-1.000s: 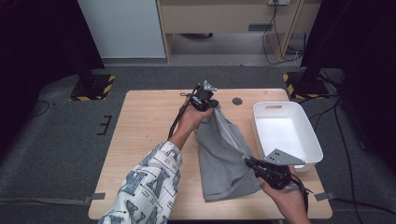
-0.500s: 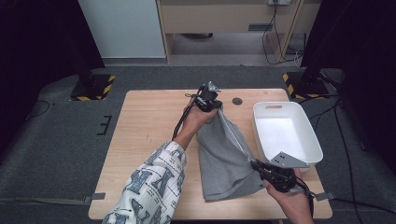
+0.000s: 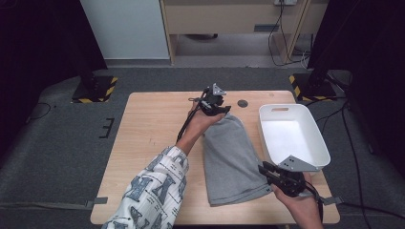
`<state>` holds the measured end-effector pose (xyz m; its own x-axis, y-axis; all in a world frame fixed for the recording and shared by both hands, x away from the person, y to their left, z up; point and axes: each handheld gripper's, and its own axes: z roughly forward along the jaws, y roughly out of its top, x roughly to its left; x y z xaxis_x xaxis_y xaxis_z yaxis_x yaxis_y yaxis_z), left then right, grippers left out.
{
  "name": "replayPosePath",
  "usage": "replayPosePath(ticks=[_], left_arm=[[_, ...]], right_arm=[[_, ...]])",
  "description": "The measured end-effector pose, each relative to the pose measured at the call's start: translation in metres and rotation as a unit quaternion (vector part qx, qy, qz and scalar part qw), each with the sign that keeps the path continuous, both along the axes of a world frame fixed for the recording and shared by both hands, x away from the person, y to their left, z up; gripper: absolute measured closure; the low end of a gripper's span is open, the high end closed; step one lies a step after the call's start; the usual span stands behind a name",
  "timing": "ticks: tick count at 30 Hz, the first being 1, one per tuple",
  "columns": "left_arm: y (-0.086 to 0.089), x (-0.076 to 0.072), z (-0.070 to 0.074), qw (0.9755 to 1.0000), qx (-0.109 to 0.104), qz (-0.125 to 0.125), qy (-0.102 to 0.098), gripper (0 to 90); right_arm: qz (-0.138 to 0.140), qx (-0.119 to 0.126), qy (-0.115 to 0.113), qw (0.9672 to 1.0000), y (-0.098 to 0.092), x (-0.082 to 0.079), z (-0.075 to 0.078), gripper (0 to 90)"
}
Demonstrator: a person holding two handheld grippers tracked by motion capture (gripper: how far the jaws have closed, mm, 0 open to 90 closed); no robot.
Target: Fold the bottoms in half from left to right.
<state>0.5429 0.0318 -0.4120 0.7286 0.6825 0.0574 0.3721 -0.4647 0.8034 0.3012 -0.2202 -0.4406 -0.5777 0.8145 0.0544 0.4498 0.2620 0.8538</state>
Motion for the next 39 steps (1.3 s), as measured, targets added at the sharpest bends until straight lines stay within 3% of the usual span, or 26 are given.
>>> replayPosePath(ticks=[12, 25, 34, 39], left_arm=[[0.019, -0.015, -0.007, 1.0000, -0.006, 0.003, 0.003, 50.6], [0.026, -0.025, -0.014, 0.9999, -0.005, -0.002, 0.009, 43.5], [0.026, -0.030, -0.016, 0.9995, -0.008, -0.019, 0.025, 27.6], [0.026, -0.034, -0.015, 0.9988, -0.004, -0.037, 0.031, 23.4]], right_arm=[[-0.006, -0.005, 0.003, 1.0000, 0.009, 0.010, -0.006, 61.3], [-0.006, -0.009, 0.002, 0.9999, 0.022, 0.019, -0.011, 49.7], [0.007, -0.008, -0.003, 0.9999, 0.033, 0.024, -0.010, 42.0], [0.014, -0.004, -0.010, 0.9998, 0.042, 0.025, -0.011, 40.2]])
